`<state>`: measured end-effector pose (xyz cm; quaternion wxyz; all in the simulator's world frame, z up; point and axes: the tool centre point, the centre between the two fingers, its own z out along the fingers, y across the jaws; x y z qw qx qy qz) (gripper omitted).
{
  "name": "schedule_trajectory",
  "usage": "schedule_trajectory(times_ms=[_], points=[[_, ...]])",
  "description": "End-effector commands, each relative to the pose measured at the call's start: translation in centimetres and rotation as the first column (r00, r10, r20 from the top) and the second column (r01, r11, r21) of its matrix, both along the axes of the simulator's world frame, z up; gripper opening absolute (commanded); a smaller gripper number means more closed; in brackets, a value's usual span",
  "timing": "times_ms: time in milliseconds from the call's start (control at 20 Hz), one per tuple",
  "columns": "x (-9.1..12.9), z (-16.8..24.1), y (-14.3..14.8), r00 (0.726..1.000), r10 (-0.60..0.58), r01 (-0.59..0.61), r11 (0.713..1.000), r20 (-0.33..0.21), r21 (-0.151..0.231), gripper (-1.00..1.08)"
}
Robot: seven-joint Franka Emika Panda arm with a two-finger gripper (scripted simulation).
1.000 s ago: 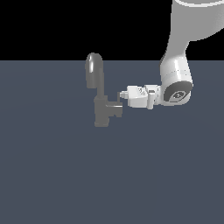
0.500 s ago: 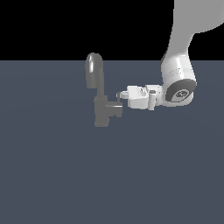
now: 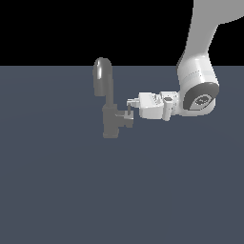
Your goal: Turn on the faucet by rotating a designated handle.
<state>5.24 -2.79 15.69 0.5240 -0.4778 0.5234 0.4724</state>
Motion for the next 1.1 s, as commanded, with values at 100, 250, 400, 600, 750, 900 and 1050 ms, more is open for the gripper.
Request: schedule_trajectory(times_ms=[100, 250, 400, 600, 750, 900, 1050], points=[[-0.5, -0.1, 0.0, 1.0, 0.001, -0.001, 1.0, 0.0, 0.001, -1.0], [-1.6, -0.7, 0.1, 1.0, 0.002, -0.002, 1.0, -0.002, 0.002, -1.0], [-2.7, -1.3, 0.3, 1.0, 0.003, -0.003, 1.0, -0.004, 0.003, -1.0], [-4.3, -2.2, 0.4, 1.0, 0.005, -0.005, 1.0, -0.007, 0.004, -1.0], [-5.5, -2.9, 0.5, 1.0, 0.006, -0.006, 1.0, -0.01, 0.005, -1.0], [-4.3, -1.9, 0.4, 1.0, 0.002, -0.002, 1.0, 0.021, 0.0, -1.0], [-5.1, -4.0, 0.5, 1.0, 0.004, -0.004, 1.0, 0.011, 0.002, -1.0]])
